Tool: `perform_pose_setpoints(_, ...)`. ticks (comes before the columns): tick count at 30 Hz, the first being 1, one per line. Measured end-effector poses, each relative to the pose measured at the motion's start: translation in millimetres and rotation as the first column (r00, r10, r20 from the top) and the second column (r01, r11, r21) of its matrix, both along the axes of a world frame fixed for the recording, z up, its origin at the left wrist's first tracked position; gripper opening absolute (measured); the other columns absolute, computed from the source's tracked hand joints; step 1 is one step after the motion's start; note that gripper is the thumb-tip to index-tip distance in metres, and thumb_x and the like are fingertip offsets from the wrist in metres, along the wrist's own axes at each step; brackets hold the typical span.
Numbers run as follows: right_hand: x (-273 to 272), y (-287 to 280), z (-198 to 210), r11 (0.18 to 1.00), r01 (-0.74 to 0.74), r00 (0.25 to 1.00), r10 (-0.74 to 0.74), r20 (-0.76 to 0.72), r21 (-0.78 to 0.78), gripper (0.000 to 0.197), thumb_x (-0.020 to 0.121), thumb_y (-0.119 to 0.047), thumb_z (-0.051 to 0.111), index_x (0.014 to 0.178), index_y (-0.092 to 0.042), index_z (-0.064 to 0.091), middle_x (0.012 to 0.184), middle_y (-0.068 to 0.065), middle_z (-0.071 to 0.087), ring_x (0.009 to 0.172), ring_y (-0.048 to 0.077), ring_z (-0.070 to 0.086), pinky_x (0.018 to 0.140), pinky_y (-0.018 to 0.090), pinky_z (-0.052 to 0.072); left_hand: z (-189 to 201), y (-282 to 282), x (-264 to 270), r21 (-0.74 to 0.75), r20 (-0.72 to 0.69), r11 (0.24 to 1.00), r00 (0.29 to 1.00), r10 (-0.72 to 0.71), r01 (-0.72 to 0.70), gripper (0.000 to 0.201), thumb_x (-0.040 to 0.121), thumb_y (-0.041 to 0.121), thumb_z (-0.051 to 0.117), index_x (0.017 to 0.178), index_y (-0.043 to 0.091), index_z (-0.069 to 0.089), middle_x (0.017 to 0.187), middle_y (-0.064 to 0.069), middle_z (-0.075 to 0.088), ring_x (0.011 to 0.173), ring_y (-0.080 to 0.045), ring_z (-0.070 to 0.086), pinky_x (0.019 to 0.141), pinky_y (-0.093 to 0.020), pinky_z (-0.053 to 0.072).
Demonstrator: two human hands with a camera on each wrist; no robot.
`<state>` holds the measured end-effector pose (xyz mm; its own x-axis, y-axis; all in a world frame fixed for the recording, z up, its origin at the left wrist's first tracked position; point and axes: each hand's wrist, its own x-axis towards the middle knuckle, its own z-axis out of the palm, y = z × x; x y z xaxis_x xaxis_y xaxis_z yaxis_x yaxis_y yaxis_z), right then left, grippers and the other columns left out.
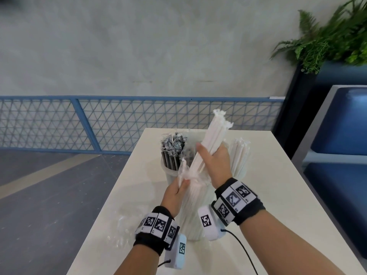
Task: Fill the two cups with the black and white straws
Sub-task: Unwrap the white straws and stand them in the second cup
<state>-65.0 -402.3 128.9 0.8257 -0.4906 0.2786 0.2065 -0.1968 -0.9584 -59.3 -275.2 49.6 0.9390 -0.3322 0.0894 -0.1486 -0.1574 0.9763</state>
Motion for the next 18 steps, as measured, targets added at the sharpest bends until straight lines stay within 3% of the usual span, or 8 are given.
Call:
perform_pose_setpoints(2, 1, -5, 11, 0.989, 0.051, 0.995, -0.062, 0.080, 0.139, 0.022, 0.083, -0.020, 0.066, 0.091, -0.002, 0.058, 0.073, 0.004, 0.059, 0.064, 0.011, 0.058, 0.058, 0.022, 0.048, 0, -2, -3, -0.034, -0.025, 0.999, 0.999, 0.022, -0.023, 0.036, 0.095, 0.021, 0.042, 0.101, -0.013, 0.054, 0.098, -0.034, 0.057, 0.093, -0.037, 0.055, 0.057, -0.002, 0.036)
perform_pose_setpoints(4, -2, -8, 13, 0.978, 0.013, 0.992, -0.038, 0.117, 0.209, 0.019, 0.080, -0.018, 0.070, 0.090, -0.006, 0.059, 0.077, 0.004, 0.062, 0.071, 0.015, 0.061, 0.064, 0.026, 0.052, 4, -3, -6, -0.026, -0.023, 1.000, 1.000, 0.001, -0.002, 0.037, 0.093, 0.026, 0.044, 0.092, -0.008, 0.057, 0.068, -0.014, 0.056, 0.062, -0.022, 0.053, 0.054, -0.004, 0.036)
perform_pose_setpoints(5, -4, -7, 10, 0.981, -0.038, 0.995, 0.018, 0.103, 0.192, 0.018, 0.078, -0.017, 0.073, 0.088, -0.007, 0.062, 0.079, 0.003, 0.065, 0.073, 0.013, 0.064, 0.067, 0.026, 0.054, 5, -5, -7, -0.014, -0.025, 1.000, 1.000, -0.003, 0.003, 0.035, 0.094, 0.025, 0.043, 0.093, -0.007, 0.057, 0.065, 0.000, 0.052, 0.059, -0.009, 0.049, 0.054, -0.004, 0.036)
perform_pose_setpoints(7, -8, -1, -2, 0.983, -0.152, 0.988, 0.153, 0.001, 0.103, 0.021, 0.074, -0.016, 0.076, 0.092, -0.009, 0.068, 0.082, 0.000, 0.070, 0.075, 0.007, 0.068, 0.067, 0.022, 0.056, 4, -6, -7, -0.017, -0.035, 1.000, 0.999, -0.004, 0.003, 0.028, 0.096, 0.020, 0.041, 0.104, 0.002, 0.060, 0.075, 0.008, 0.055, 0.068, 0.002, 0.050, 0.061, -0.003, 0.039)
perform_pose_setpoints(10, -10, 3, -8, 0.990, -0.127, 0.990, 0.130, -0.052, 0.054, 0.022, 0.076, -0.017, 0.075, 0.094, -0.006, 0.068, 0.078, -0.003, 0.069, 0.068, 0.003, 0.067, 0.058, 0.016, 0.051, 3, -6, -7, -0.026, -0.041, 1.000, 0.999, 0.012, -0.013, 0.020, 0.097, 0.021, 0.040, 0.101, 0.016, 0.059, 0.084, 0.002, 0.062, 0.077, -0.004, 0.054, 0.068, -0.010, 0.042)
perform_pose_setpoints(13, -1, -5, 4, 0.975, 0.033, 0.999, -0.033, -0.003, 0.218, 0.022, 0.077, -0.018, 0.073, 0.088, -0.001, 0.065, 0.074, 0.004, 0.066, 0.067, 0.016, 0.065, 0.059, 0.027, 0.052, 2, -6, -5, -0.013, -0.045, 0.999, 0.998, 0.035, -0.036, 0.026, 0.097, 0.021, 0.040, 0.111, 0.011, 0.059, 0.099, -0.012, 0.066, 0.093, -0.012, 0.057, 0.084, -0.022, 0.043)
perform_pose_setpoints(15, 2, -11, 15, 0.928, 0.112, 0.991, -0.133, 0.034, 0.356, 0.019, 0.077, -0.015, 0.072, 0.084, 0.001, 0.065, 0.071, 0.008, 0.065, 0.065, 0.022, 0.063, 0.060, 0.032, 0.051, 1, -5, -5, -0.019, -0.038, 0.999, 0.999, 0.025, -0.026, 0.024, 0.097, 0.021, 0.039, 0.114, 0.023, 0.056, 0.115, -0.002, 0.063, 0.108, -0.013, 0.055, 0.094, -0.023, 0.040)
perform_pose_setpoints(18, -1, -21, 29, 0.879, 0.127, 0.973, -0.199, 0.113, 0.459, 0.013, 0.078, -0.009, 0.067, 0.066, -0.012, 0.063, 0.059, 0.002, 0.065, 0.062, 0.024, 0.063, 0.061, 0.034, 0.054, 2, -6, -5, -0.047, -0.047, 0.998, 0.998, 0.031, -0.033, 0.023, 0.098, 0.022, 0.037, 0.105, 0.033, 0.056, 0.112, 0.007, 0.061, 0.110, -0.011, 0.054, 0.088, -0.015, 0.042)
